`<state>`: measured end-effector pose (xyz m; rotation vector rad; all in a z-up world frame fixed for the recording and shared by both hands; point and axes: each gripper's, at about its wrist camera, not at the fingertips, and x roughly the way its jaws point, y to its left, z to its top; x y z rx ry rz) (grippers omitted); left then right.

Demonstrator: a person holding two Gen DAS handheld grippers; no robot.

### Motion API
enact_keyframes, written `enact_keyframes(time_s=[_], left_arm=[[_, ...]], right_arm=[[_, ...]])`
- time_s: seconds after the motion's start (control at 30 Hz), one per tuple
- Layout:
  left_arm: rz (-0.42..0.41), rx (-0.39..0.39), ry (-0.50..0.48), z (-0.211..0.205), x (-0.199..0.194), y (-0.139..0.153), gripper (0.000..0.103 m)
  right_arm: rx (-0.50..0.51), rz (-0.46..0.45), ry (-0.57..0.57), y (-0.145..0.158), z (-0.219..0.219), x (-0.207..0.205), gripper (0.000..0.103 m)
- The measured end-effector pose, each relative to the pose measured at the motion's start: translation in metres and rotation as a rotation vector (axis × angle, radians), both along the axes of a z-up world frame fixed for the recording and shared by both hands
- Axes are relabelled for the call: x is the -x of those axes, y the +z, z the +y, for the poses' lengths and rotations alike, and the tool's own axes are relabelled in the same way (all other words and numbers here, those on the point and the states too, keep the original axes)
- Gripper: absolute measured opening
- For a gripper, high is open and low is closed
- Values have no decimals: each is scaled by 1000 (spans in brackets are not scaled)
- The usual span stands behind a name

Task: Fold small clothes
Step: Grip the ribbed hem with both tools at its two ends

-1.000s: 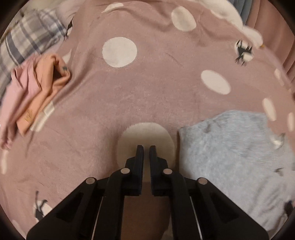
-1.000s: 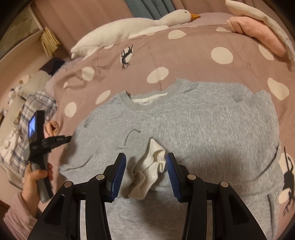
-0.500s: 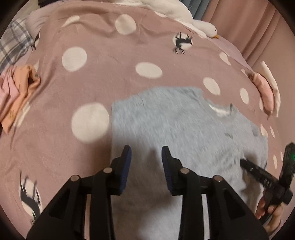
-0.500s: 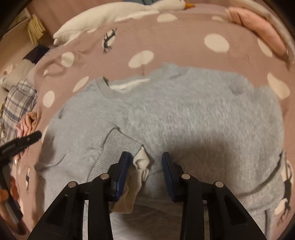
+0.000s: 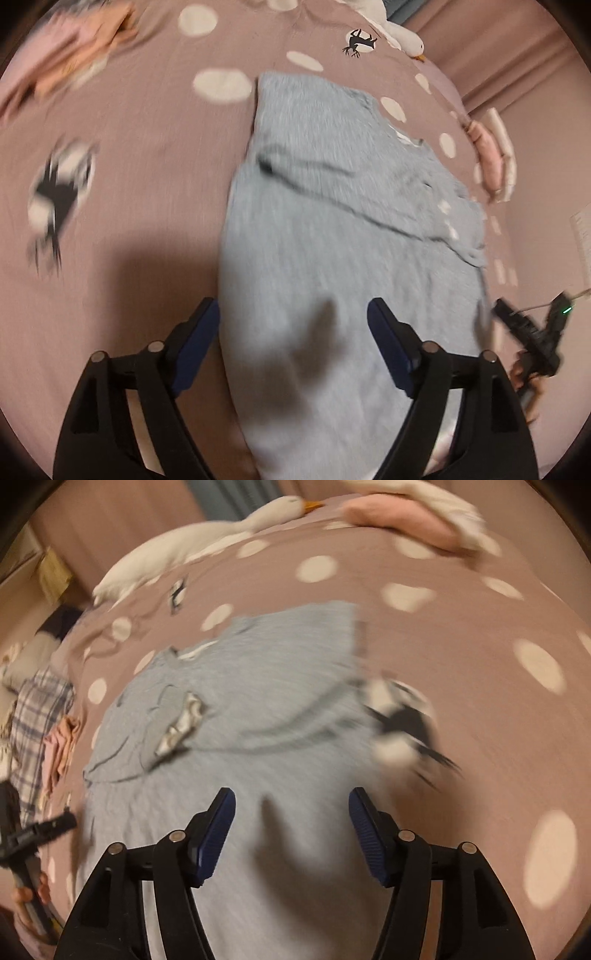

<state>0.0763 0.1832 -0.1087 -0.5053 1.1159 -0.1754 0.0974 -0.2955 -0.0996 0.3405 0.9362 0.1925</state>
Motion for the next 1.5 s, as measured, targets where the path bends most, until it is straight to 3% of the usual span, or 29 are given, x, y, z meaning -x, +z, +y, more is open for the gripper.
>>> enact_keyframes(time_s=[0.17, 0.5, 0.7, 1.1, 1.23, 1.37, 1.5], left_arm=[[22, 54, 16, -13, 34, -6, 86], [18, -6, -36, -48, 64, -13, 90], [-2, -59, -45, -56, 69, -13, 90], [-7, -65, -48, -56, 64, -16, 90], [-7, 1, -15, -45, 60, -16, 91], [14, 177, -13, -31, 63, -19, 91], [33, 290, -15, -22, 75, -20, 91]], right_arm=[[-30, 47, -38, -12, -26, 33, 64], [-138, 109, 76, -33, -24, 64, 64], [-214, 128, 141, -37, -10, 64, 64], [-192, 125, 177, -39, 13, 57, 65], [-208, 122, 163, -41, 13, 53, 65], [-237, 128, 172, -42, 10, 55, 65], [-303, 161, 216, -46, 4, 66, 65]])
